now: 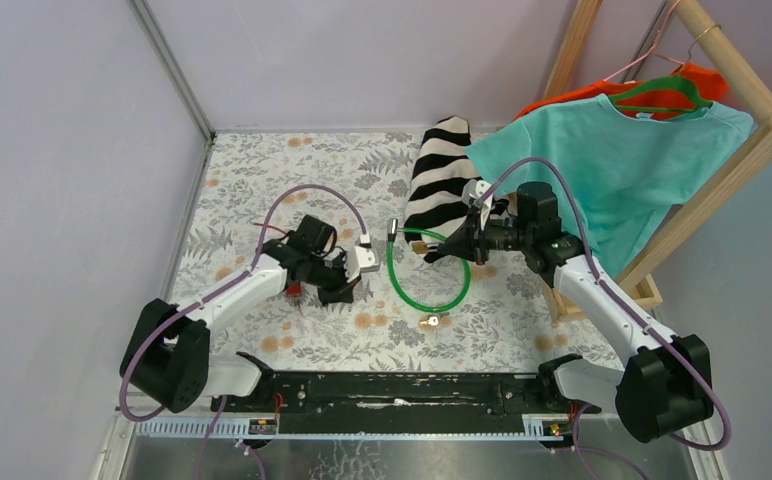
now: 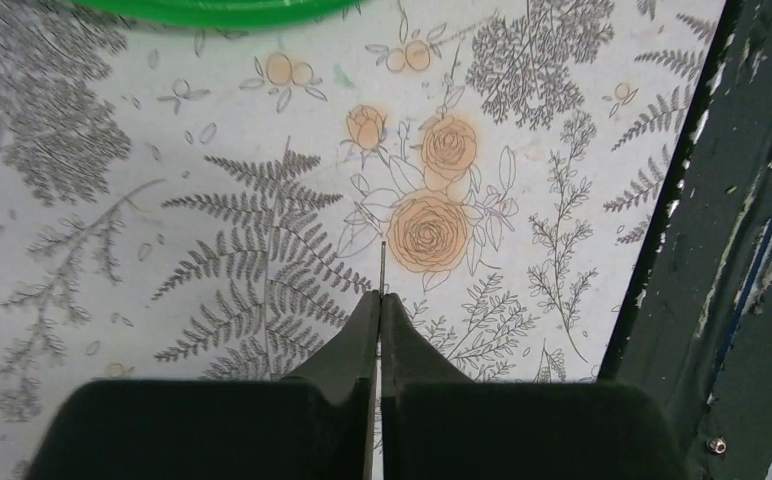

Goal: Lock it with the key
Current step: Place the key at the center of the board, then place the lock at the center of the board.

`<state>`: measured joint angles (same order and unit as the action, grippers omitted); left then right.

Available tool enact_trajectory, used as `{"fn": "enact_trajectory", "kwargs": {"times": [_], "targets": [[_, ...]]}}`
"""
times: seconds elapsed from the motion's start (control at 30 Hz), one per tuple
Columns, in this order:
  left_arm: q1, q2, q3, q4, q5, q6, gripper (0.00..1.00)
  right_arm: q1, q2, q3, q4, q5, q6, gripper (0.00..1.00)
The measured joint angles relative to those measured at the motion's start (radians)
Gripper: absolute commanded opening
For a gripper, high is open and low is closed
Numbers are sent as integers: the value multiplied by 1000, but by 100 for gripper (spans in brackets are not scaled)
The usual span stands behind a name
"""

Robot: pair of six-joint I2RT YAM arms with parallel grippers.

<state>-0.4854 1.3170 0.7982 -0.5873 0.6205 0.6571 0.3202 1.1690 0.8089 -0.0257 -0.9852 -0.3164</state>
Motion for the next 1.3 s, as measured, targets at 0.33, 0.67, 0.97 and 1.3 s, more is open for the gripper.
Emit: {"fn": "enact_trajectory", "kwargs": {"times": [0.33, 0.67, 0.97, 1.3], "targets": [[-53, 14, -53, 130, -45, -65, 23, 0, 51, 0, 0, 2, -1, 0], [-60, -13, -64, 154, -93, -84, 69, 1, 87, 0, 33, 30, 45, 0], [15, -174, -66, 215, -232, -121, 83, 121, 189, 8, 82, 127, 105, 0], [174, -288, -66, 252, -444, -201, 100, 314, 478, 259, 37, 208, 157, 1]]}}
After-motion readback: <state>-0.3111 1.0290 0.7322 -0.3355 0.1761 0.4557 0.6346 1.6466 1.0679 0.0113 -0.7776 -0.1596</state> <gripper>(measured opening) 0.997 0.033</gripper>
